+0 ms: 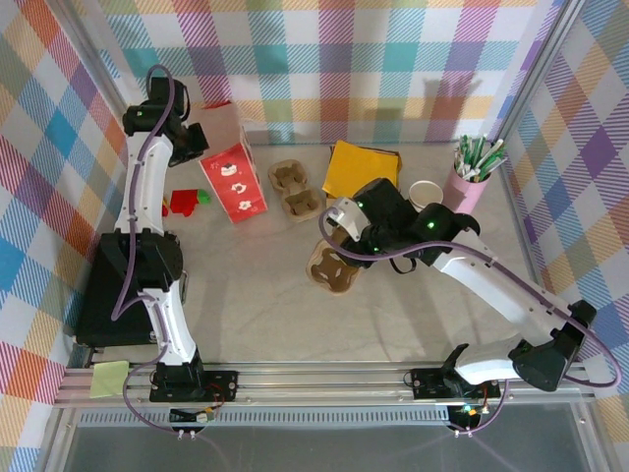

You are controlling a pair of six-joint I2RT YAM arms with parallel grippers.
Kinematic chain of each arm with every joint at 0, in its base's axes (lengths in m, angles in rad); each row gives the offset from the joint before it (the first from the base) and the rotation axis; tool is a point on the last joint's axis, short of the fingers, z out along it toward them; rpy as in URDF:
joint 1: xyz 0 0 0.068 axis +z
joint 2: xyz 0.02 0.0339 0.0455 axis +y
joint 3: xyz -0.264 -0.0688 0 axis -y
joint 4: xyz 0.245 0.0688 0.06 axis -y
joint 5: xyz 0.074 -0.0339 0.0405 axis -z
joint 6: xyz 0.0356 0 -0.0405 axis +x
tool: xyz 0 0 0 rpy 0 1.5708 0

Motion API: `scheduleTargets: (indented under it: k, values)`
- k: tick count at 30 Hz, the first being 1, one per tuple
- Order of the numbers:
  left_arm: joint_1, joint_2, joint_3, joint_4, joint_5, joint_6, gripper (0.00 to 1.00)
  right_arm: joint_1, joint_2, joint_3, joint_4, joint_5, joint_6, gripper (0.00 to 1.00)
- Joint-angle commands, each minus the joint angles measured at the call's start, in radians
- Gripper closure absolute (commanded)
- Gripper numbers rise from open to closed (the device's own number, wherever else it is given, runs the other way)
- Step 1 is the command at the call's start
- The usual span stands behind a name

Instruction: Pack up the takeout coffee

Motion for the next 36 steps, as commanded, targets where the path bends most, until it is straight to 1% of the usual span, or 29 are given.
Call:
scheduleTargets:
  k: [1,4,6,10,14,17,20,23,27,31,36]
  values:
    - [-0.011,-0.158,-0.093,-0.076,0.079,0.026,1.00,-0.001,-0.045,0.053,-0.022,-0.036,-0.006,0.67]
    - [-0.034,-0.272,-0.214,-0.083,0.125,0.030,1.00,-0.001,-0.064,0.084,-0.036,-0.045,-0.013,0.67]
    - [-0.063,-0.347,-0.287,-0.091,0.134,0.035,1.00,-0.001,-0.069,0.120,-0.059,-0.052,-0.016,0.67]
    - [-0.130,-0.486,-0.415,-0.105,0.207,0.048,1.00,-0.001,-0.070,0.202,-0.094,-0.082,-0.023,0.66]
    - [-0.210,-0.606,-0.529,-0.092,0.263,0.053,1.00,-0.001,-0.039,0.311,-0.139,-0.173,-0.044,0.65]
    - [-0.276,-0.666,-0.595,-0.062,0.310,0.060,1.00,-0.003,0.004,0.412,-0.176,-0.235,-0.059,0.65]
    - [-0.328,-0.702,-0.653,0.002,0.384,0.064,1.00,-0.013,0.075,0.541,-0.237,-0.319,-0.068,0.64]
    - [-0.382,-0.724,-0.685,0.062,0.407,0.064,1.00,-0.031,0.158,0.673,-0.308,-0.425,-0.076,0.64]
    - [-0.415,-0.740,-0.729,0.152,0.459,0.050,1.00,-0.069,0.256,0.831,-0.404,-0.554,-0.075,0.65]
    - [-0.422,-0.734,-0.780,0.246,0.570,0.021,1.00,-0.106,0.299,0.857,-0.427,-0.658,-0.076,0.63]
    - [-0.436,-0.743,-0.830,0.325,0.614,0.044,1.00,-0.151,0.342,0.839,-0.450,-0.756,-0.097,0.64]
